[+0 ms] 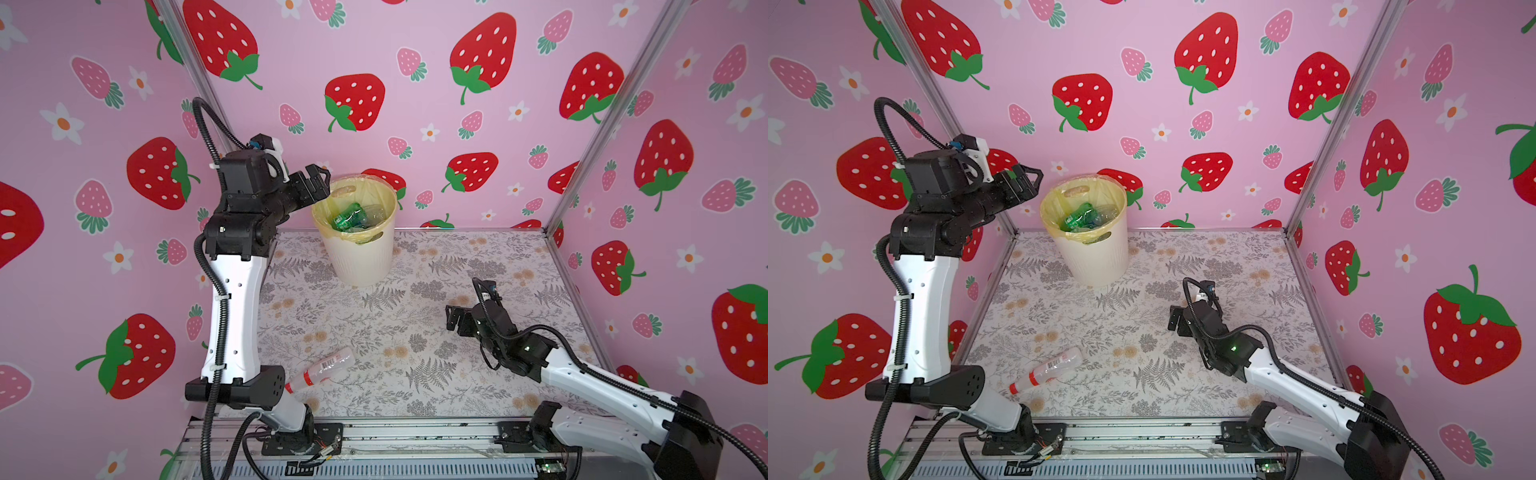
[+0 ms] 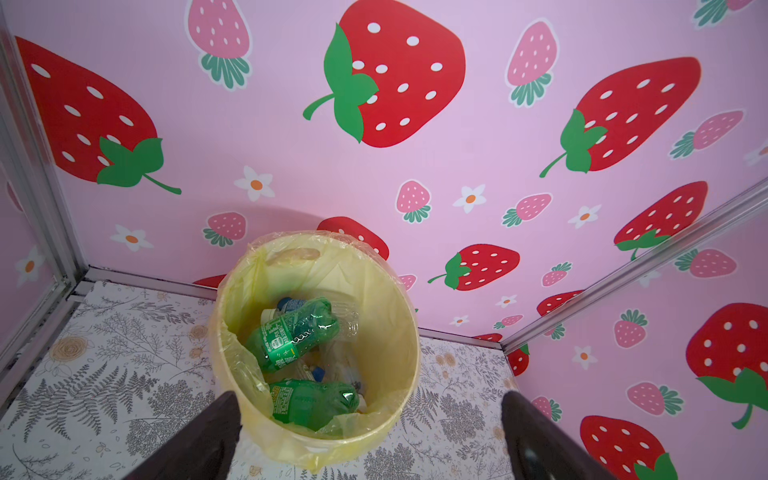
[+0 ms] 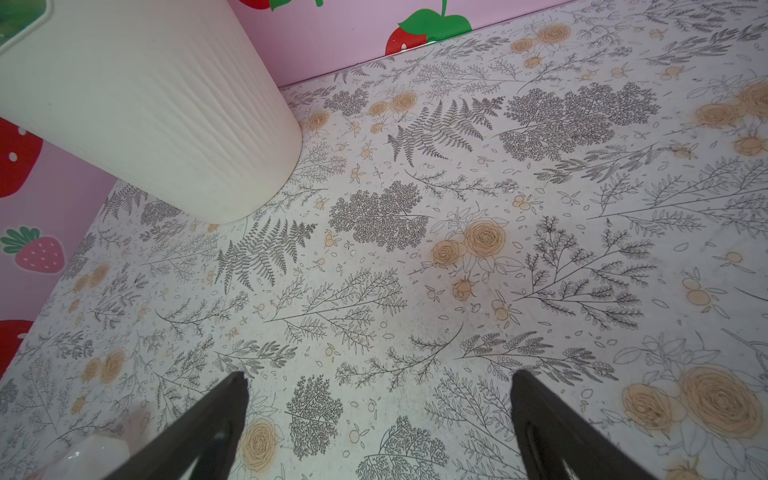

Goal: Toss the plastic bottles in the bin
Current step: 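Raise the left gripper over the bin and open it to drop the Sprite bottle, then grasp the clear red-labelled bottle with the right gripper while the left draws back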

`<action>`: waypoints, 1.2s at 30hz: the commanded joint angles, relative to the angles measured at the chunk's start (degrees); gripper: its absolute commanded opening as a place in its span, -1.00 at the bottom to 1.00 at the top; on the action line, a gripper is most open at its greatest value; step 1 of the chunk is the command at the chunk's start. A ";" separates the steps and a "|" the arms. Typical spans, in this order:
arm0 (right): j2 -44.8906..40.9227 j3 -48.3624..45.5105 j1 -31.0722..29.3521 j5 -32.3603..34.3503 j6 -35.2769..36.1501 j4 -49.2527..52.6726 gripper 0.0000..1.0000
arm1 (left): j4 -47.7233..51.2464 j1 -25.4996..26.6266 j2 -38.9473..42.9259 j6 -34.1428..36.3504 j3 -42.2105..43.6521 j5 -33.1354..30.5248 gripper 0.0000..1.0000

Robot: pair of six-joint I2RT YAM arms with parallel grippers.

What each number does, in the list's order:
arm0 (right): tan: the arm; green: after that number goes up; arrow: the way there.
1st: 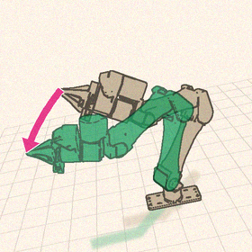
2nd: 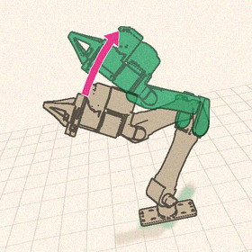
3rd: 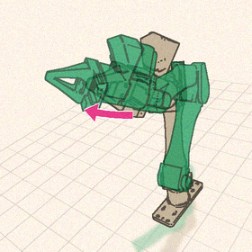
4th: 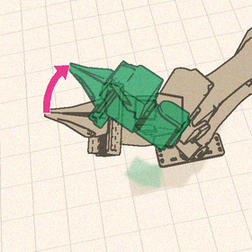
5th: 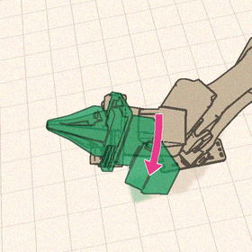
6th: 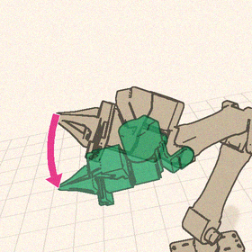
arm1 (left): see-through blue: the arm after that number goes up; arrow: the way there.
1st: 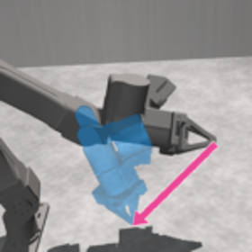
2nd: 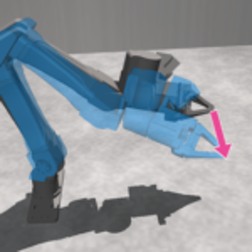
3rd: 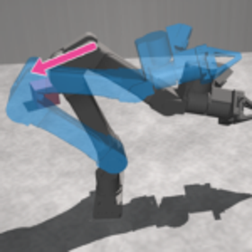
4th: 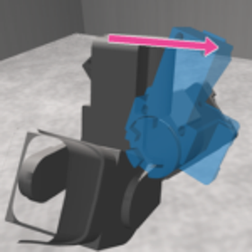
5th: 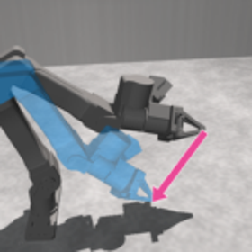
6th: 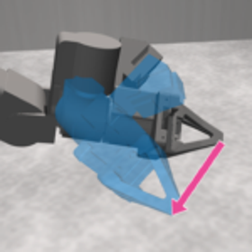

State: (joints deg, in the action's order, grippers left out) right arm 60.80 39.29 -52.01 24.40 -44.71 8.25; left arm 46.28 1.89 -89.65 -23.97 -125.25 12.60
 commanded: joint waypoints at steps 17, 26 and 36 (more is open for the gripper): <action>7.14 6.76 -6.96 -5.18 17.55 -3.59 0.99 | -10.69 -3.81 17.05 -4.70 43.03 -6.29 0.98; 13.84 11.54 -11.82 -6.23 25.74 -4.53 0.99 | -7.29 -5.75 17.27 -3.60 50.06 -6.18 0.98; 19.58 15.29 -17.38 -13.99 41.50 -11.22 0.99 | -3.50 -10.85 16.16 -2.86 52.39 -1.08 0.98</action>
State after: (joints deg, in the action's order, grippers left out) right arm 79.88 53.10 -68.14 14.98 -11.42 0.89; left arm 40.88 -7.38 -73.45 -26.92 -73.41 9.98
